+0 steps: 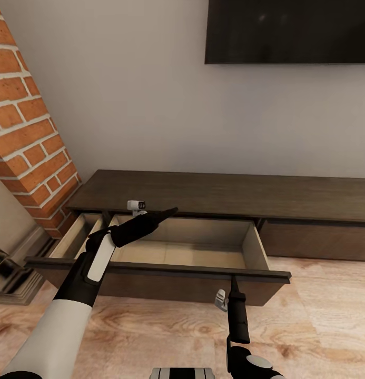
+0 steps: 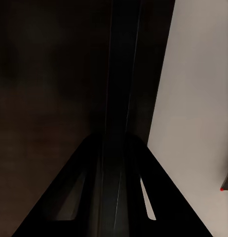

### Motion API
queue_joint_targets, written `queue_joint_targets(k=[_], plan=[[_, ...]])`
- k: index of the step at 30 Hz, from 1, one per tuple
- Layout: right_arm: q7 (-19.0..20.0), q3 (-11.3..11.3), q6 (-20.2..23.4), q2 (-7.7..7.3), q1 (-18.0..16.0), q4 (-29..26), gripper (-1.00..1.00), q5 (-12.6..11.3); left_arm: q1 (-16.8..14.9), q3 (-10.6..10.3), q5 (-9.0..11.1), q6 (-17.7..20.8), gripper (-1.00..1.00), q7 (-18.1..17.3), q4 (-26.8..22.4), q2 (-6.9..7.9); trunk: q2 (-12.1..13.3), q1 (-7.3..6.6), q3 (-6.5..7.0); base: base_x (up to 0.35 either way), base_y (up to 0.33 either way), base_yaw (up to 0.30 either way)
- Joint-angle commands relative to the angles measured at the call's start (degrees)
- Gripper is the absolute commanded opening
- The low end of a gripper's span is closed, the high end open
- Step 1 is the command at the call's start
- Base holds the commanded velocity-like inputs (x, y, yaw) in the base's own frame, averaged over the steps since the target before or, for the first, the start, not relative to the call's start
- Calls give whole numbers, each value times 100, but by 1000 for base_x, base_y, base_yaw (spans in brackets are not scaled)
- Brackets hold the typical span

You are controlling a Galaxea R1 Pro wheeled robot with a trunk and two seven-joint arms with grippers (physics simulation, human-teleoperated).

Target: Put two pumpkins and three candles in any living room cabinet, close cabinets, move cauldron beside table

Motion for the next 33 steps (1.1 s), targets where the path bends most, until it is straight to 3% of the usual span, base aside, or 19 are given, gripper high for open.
queue_joint_targets(k=[1,33], plan=[[104,88,-67,2,7,8,-100,-27,-1,-1,0,-1,100,-1,2,-1,1,1,-1,-9,0,0],[146,87,-59,10,7,20,-100,-54,-1,-1,0,-2,100,7,2,-1,1,1,-1,0,0,0]])
